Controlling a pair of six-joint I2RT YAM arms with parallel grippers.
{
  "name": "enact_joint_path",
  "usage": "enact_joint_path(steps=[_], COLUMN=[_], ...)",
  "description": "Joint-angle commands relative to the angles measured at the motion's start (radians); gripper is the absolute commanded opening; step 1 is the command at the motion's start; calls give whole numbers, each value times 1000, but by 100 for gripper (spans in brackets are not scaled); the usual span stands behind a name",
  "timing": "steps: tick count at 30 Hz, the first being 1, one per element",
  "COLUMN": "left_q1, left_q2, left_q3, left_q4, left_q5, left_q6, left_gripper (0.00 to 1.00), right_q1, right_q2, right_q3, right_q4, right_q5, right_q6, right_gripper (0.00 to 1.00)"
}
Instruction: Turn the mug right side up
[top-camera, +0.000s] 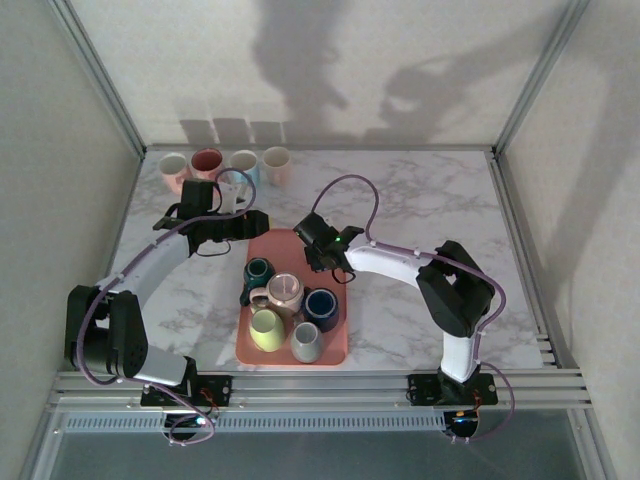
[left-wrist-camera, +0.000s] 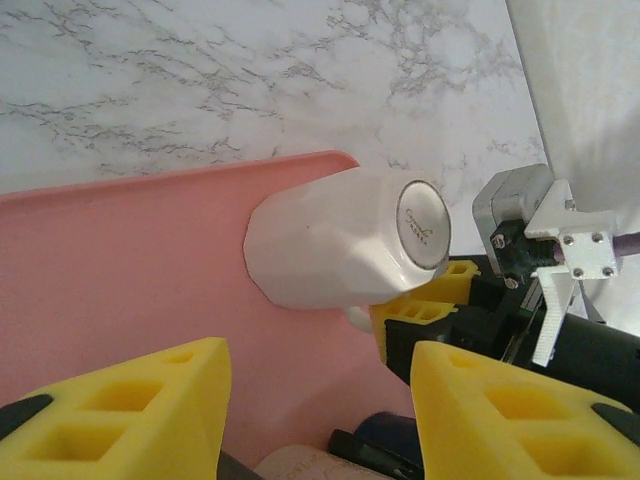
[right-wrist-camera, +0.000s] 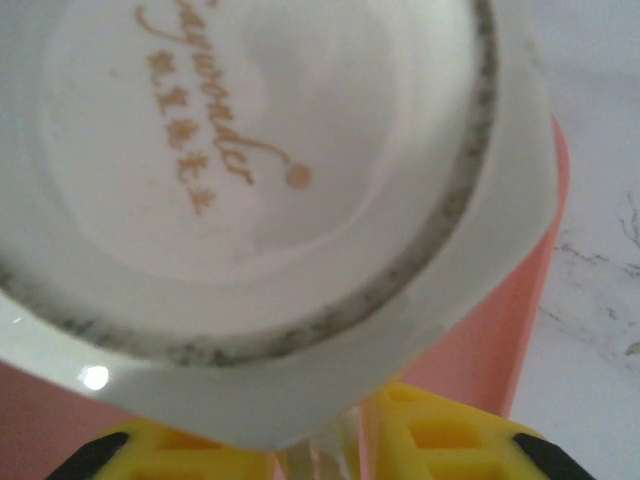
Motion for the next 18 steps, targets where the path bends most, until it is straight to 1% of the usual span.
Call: enact_joint_path(steps=[1,7,10,18], left_q1=[9,10,9,9], left_q2=[6,-3,-10,-22], left_q3=[-5,-10,-11,-6], left_q4=[8,17,28,46], left_q5=[-2,-15,-18,-16], left_q6=[-17,-33,-49,-83], left_gripper=[50,50,50,49], right_q1=[13,19,18,18], right_q2=[13,-3,-19,-90], right_q3=[-15,-24,-29,-63], right_q4=[45,63,66,91], right_q5=[35,32,27,11], right_q6=[-57,-117,-129,-125], right_gripper=[25,7,1,0])
